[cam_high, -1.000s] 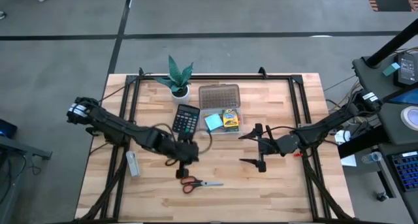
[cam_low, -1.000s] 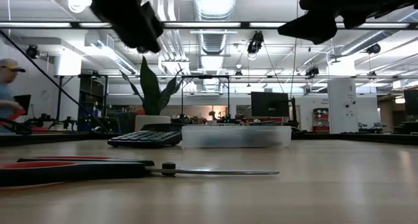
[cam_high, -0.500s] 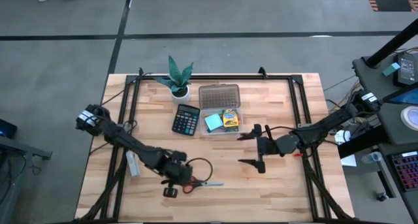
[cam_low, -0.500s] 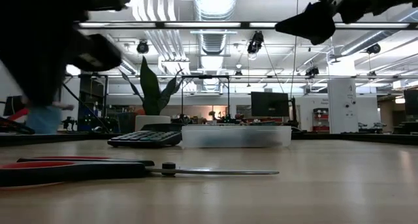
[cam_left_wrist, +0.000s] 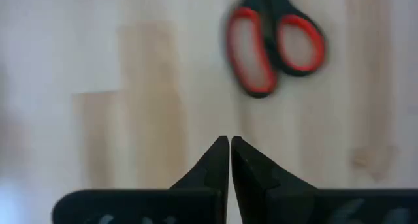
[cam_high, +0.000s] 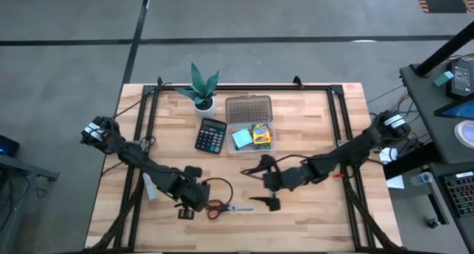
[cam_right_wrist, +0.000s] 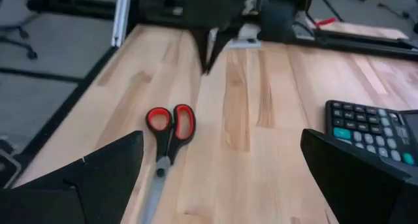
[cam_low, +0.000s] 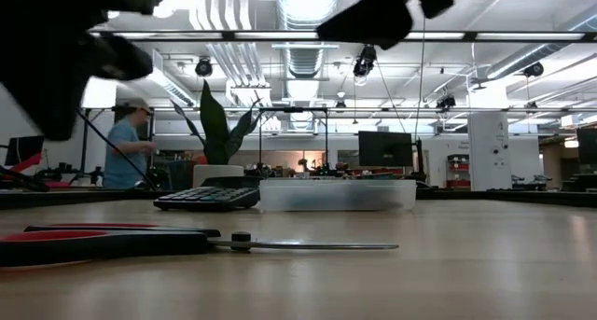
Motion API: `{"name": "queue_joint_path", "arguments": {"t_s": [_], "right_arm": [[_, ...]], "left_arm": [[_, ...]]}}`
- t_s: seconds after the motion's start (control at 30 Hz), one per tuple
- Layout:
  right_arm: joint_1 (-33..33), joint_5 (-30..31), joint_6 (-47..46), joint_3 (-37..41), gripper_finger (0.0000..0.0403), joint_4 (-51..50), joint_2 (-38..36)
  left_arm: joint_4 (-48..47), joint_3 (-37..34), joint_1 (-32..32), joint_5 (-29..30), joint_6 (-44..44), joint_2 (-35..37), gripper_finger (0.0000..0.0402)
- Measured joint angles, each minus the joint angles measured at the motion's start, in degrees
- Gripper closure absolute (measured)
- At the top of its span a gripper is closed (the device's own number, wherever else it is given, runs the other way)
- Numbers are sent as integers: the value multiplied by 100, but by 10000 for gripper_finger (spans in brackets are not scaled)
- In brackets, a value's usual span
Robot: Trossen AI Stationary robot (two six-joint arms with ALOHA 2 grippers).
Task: Pack school essentials
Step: Put the scissor into the supplies box
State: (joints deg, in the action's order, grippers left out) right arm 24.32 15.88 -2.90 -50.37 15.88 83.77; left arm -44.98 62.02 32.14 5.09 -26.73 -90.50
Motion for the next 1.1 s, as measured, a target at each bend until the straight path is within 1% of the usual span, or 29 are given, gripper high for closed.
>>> {"name": "queue_joint_path", "arguments": {"t_s": [0.1, 0.2, 0.37, 0.43, 0.57, 0.63, 0.7, 0.87, 0.97, 1.1], "right_arm": [[-28, -9, 9, -609, 3, -499, 483], [-83, -232, 35, -1148, 3, -864, 988], [-180, -736, 67, -2000, 3, -957, 1807], [-216, -974, 51, -2303, 3, -967, 2118], [-304, -1404, -22, -2832, 3, -972, 2651], [-367, -1675, -78, -3039, 3, -961, 2861], [-432, -1995, -96, -3169, 3, -974, 3033], [-662, -2876, -77, -3494, 13, -911, 3385], [-765, -3092, -74, -3642, 27, -903, 3568], [-835, -3086, -11, -3749, 46, -923, 3773]], "left_arm": [[-249, -5, 0, 756, 41, 296, 402], [-345, -13, 0, 1472, 123, 667, 402], [-344, -150, 0, 2819, 478, 1274, 402], [-362, -238, -3, 3222, 604, 1507, 402], [-312, -466, -17, 3903, 540, 1949, 402], [-264, -543, -17, 4097, 463, 2104, 402], [-2, -640, -17, 4176, 489, 2229, 402], [700, -869, -17, 4235, 878, 2341, 402], [825, -881, -17, 4238, 916, 2325, 402], [901, -881, -17, 4298, 915, 2317, 402]]}}
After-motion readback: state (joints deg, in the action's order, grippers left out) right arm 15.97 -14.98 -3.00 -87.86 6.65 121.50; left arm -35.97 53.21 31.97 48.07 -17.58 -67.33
